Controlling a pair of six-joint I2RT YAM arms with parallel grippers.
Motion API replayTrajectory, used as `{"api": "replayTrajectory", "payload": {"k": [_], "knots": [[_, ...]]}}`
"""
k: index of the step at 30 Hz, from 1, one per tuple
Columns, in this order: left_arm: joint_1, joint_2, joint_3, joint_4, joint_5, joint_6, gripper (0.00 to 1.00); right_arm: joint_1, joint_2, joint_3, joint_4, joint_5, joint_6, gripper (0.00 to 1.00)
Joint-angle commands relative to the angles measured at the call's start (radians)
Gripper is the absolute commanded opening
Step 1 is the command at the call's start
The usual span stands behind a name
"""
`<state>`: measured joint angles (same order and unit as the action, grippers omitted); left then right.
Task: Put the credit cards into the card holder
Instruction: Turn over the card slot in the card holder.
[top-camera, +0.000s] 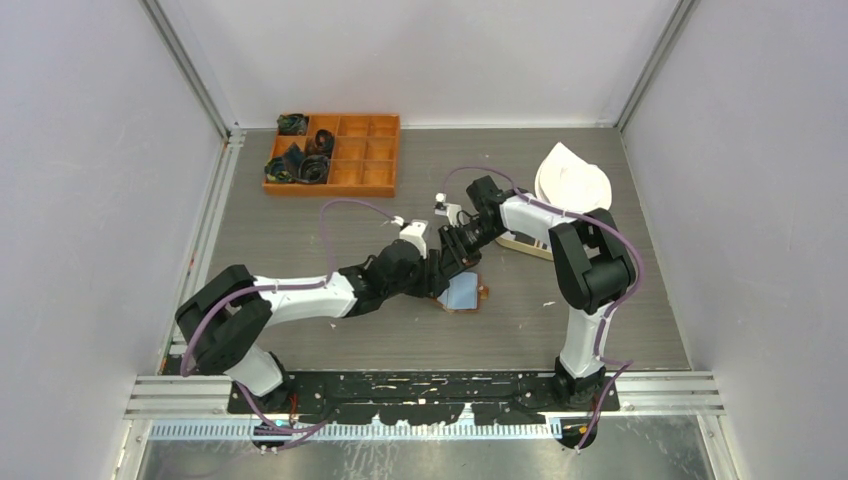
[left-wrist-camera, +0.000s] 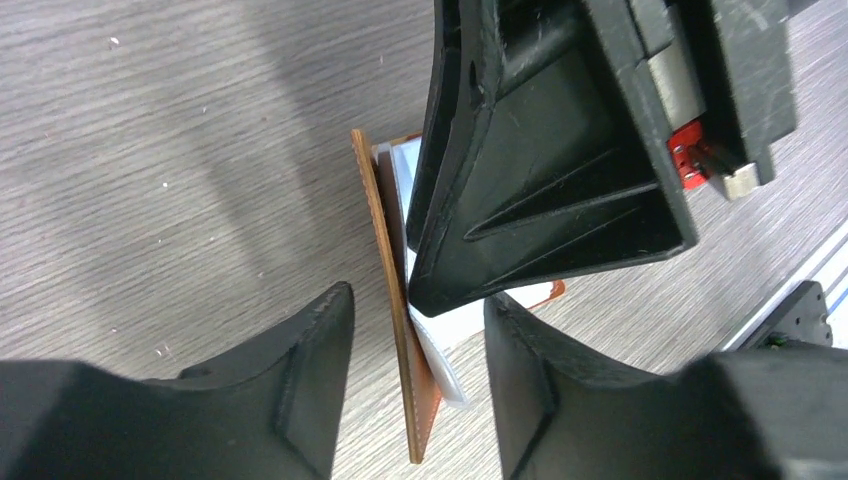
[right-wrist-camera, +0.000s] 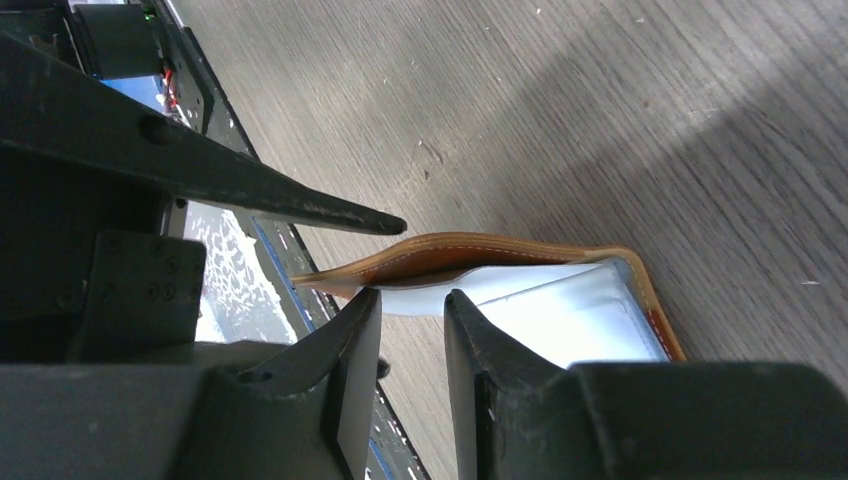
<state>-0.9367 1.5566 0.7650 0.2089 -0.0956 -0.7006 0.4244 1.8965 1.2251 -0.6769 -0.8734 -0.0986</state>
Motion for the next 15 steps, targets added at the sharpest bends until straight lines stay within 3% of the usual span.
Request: {"api": "replayTrajectory", "payload": {"k": [1,8,15], "knots": [[-0.006,0.011,0.040,-0.047,0.008,0.000,0.46,0.004,-0.009,0.041,0.008,-0.013,0.010,0.36],[-0.007,-0.016,0.003,-0.055,-0.020,-0.031,0.01,-0.033,-0.053,0.052,-0.025,0.031,-0.037,0.36],[-0.007,-0.095,-0.102,0.002,-0.101,-0.159,0.00,-0.162,-0.224,0.023,-0.028,0.177,-0.106,0.36]]}}
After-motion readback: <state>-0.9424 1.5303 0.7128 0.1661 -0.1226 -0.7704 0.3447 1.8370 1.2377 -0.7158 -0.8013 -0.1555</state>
